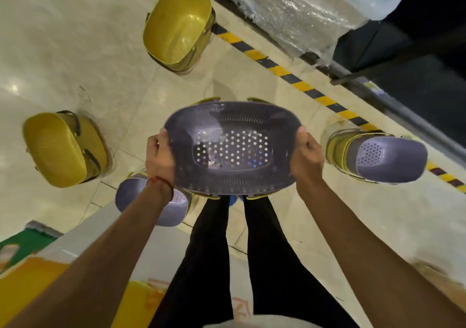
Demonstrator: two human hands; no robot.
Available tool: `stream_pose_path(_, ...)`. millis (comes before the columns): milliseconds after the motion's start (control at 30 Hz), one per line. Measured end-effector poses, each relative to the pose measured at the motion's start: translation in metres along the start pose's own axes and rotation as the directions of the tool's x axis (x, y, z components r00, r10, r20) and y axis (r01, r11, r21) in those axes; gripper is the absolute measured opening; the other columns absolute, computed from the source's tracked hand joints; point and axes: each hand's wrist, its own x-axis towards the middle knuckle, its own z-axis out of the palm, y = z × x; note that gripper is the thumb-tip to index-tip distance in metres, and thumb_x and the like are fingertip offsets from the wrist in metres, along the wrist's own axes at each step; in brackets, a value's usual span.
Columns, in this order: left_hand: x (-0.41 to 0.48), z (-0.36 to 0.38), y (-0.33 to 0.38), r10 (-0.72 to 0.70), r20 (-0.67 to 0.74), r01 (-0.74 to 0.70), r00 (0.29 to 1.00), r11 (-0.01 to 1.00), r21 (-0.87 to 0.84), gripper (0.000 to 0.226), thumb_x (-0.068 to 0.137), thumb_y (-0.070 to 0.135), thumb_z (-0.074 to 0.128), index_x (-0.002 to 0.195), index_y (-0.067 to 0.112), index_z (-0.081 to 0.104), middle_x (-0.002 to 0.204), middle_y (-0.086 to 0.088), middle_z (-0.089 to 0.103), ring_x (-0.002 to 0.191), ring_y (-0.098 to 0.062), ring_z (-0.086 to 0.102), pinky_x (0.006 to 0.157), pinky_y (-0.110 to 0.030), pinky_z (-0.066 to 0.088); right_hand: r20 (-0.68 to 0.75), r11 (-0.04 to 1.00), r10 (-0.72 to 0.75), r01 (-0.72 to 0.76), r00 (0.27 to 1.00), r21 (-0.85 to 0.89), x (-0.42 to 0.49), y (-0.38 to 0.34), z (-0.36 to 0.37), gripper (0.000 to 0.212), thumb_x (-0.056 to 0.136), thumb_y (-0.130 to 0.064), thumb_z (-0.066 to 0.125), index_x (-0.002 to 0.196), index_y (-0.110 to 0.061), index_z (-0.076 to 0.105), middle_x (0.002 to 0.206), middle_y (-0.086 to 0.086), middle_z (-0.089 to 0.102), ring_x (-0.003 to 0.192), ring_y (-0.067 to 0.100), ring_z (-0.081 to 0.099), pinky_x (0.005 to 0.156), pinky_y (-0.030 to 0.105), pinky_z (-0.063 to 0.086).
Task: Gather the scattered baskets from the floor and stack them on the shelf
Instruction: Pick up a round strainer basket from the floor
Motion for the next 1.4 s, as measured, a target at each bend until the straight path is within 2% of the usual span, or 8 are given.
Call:
stream_pose_path(100,-0.045,-0.015,0.032,0.04,0.046,-0.04,0.998,0.999,0.0,0.03,0.101,0.041,0.046,0.106,0.017,0.063,0.117,-0.013,0.063,0.102,-0.023,0.055,0.101,-0.038,0.042,-0.044,0.992,0.042,-0.036,0.998,0.122,-0.043,-0.002,-0.042,0.048,0.096,-0.068,0.039,0.102,-0.034,0.072,0.114,0.005,0.075,0.111,0.032,0.065,0.1,0.057,0.05)
stream_pose_path(233,-0.104,-0.027,0.06,0.081,0.126,-0.09,0.989,0.994,0.065,0.042,0.098,0.048,0.046,0.118,0.018,0.067,0.126,-0.01,0.065,0.121,-0.031,0.057,0.11,-0.045,0.04,-0.076,0.979,0.079,-0.063,0.994,0.192,-0.093,-0.005,-0.1,0.044,0.106,-0.052,0.039,0.12,-0.026,0.071,0.121,0.001,0.072,0.116,0.026,0.064,0.104,0.053,0.049)
stream_pose_path(500,-0.209,0.003,0.08,0.086,0.192,-0.111,0.978,0.986,0.121,0.044,0.101,0.042,0.048,0.129,0.011,0.063,0.127,-0.004,0.062,0.12,-0.023,0.055,0.106,-0.035,0.041,-0.104,0.952,0.114,-0.079,0.988,0.295,-0.14,0.047,-0.196,0.068,0.092,-0.076,0.035,0.121,-0.027,0.072,0.116,-0.002,0.075,0.11,0.025,0.068,0.097,0.055,0.053)
stream_pose_path(800,-0.321,0.082,0.039,0.186,0.356,-0.298,0.916,0.909,0.292,0.029,0.104,0.043,0.041,0.101,0.021,0.06,0.117,-0.007,0.064,0.106,-0.026,0.056,0.098,-0.034,0.041,-0.163,0.871,0.239,-0.138,0.957,0.471,-0.151,0.152,-0.311,0.05,0.097,-0.064,0.039,0.109,-0.032,0.075,0.111,-0.002,0.076,0.105,0.026,0.069,0.097,0.052,0.054)
stream_pose_path(867,-0.347,0.104,0.028,0.169,0.373,-0.277,0.912,0.926,0.258,0.028,0.104,0.041,0.042,0.107,0.021,0.06,0.121,-0.008,0.065,0.106,-0.024,0.055,0.093,-0.03,0.039,-0.193,0.87,0.234,-0.117,0.953,0.479,-0.145,0.17,-0.339,0.042,0.098,-0.061,0.041,0.098,-0.035,0.074,0.109,-0.001,0.076,0.105,0.027,0.068,0.097,0.052,0.054)
stream_pose_path(967,-0.39,0.136,0.017,0.113,0.332,-0.171,0.936,0.974,0.149,0.032,0.098,0.043,0.054,0.107,0.015,0.067,0.105,-0.004,0.068,0.093,-0.022,0.06,0.087,-0.032,0.043,-0.22,0.86,0.246,-0.108,0.944,0.499,-0.136,0.191,-0.382,0.04,0.104,-0.052,0.043,0.108,-0.029,0.075,0.116,0.004,0.075,0.111,0.03,0.067,0.101,0.05,0.051)
stream_pose_path(1167,-0.436,0.191,0.012,0.043,0.412,-0.082,0.91,0.994,0.077,0.036,0.089,0.052,0.062,0.103,0.02,0.073,0.106,-0.003,0.074,0.099,-0.023,0.067,0.092,-0.039,0.052,-0.229,0.863,0.255,-0.115,0.94,0.492,-0.113,0.212,-0.447,0.047,0.105,-0.054,0.039,0.125,-0.026,0.071,0.127,0.005,0.071,0.118,0.032,0.064,0.104,0.052,0.049)
stream_pose_path(1400,-0.432,0.257,0.027,0.016,0.427,-0.056,0.904,0.995,0.081,0.045,0.089,0.055,0.059,0.113,0.019,0.07,0.113,-0.004,0.071,0.105,-0.026,0.065,0.099,-0.042,0.05,-0.202,0.856,0.247,-0.116,0.948,0.504,-0.046,0.201,-0.483,0.04,0.107,-0.047,0.041,0.117,-0.026,0.074,0.121,0.004,0.073,0.113,0.03,0.066,0.103,0.05,0.051)
